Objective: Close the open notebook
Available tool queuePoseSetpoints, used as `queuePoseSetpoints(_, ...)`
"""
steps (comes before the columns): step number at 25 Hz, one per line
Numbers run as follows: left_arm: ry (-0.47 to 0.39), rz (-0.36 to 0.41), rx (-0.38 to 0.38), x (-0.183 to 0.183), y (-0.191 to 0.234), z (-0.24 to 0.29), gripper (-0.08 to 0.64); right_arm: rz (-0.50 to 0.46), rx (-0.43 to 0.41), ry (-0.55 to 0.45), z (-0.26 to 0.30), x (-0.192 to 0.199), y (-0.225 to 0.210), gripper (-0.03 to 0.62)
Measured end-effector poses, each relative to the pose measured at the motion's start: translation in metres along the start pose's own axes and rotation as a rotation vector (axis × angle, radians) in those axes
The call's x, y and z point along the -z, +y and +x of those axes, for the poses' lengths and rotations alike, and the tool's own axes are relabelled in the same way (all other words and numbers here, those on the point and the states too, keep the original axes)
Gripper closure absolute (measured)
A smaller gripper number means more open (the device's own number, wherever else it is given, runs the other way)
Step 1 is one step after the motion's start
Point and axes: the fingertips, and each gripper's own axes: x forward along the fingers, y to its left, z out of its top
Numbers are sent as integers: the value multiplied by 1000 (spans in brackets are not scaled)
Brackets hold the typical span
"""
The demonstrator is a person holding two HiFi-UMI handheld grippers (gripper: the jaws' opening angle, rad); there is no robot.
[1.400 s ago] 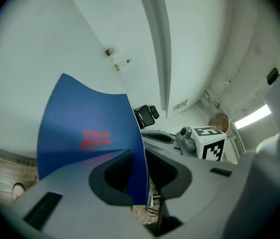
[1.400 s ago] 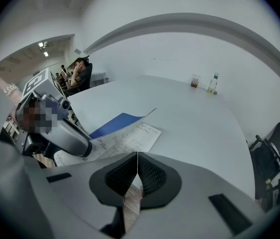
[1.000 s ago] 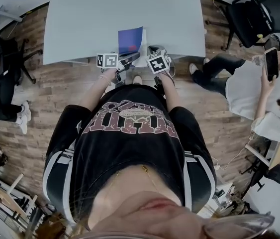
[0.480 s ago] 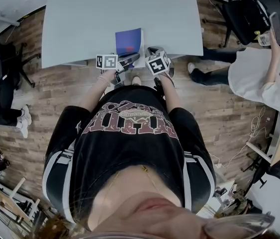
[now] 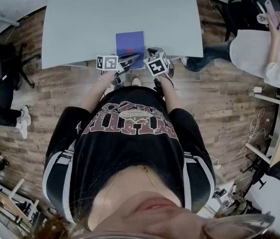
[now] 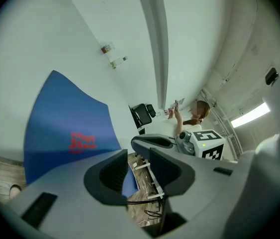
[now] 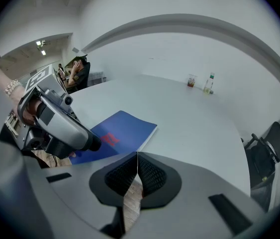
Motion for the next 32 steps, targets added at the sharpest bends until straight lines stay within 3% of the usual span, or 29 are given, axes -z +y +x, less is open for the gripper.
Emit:
queuePoseSetpoints(19,-67,-32,-56,-4,17,-22,390,-30,-29,0,8,-8,8,572)
queuePoseSetpoints(28,-99,-2,-124,-9,26,-32,396,-54,-49,9,13,-13,15,572)
queuePoseSetpoints(32,-111,40,-166,-13,30,-34,446,-68,-61,18,17,-14,18,572)
